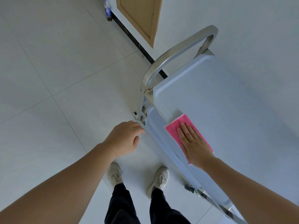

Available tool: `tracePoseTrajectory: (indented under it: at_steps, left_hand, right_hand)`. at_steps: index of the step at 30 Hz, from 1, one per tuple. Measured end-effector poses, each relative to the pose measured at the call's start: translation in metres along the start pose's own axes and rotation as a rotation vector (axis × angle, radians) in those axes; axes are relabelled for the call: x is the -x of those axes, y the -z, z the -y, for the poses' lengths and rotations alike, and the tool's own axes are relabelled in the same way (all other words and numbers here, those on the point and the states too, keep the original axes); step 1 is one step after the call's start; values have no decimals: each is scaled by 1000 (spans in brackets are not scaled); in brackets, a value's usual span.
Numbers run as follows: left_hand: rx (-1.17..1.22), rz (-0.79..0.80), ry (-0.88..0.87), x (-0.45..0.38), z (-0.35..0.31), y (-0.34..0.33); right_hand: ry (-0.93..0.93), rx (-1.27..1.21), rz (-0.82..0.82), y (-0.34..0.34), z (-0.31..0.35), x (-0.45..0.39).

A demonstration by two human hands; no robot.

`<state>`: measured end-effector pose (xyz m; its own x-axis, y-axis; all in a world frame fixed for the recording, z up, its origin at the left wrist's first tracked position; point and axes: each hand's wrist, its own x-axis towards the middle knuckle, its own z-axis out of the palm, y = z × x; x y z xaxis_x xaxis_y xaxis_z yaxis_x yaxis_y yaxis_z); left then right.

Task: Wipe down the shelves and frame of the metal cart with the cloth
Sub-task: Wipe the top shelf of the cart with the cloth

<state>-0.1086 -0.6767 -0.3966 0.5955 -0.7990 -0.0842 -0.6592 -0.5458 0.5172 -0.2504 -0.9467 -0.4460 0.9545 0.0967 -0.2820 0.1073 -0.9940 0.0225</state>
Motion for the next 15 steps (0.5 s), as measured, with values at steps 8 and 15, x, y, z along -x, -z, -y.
tracePoseTrajectory:
  at_steps: [8, 15]
  left_hand:
    - [-5, 20, -26, -9, -17, -1]
    - [-16, 15, -99, -20, -38, 8]
  right_hand:
    - [-347, -50, -45, 7, 1, 21]
    - [-204, -195, -337, 29, 12, 25]
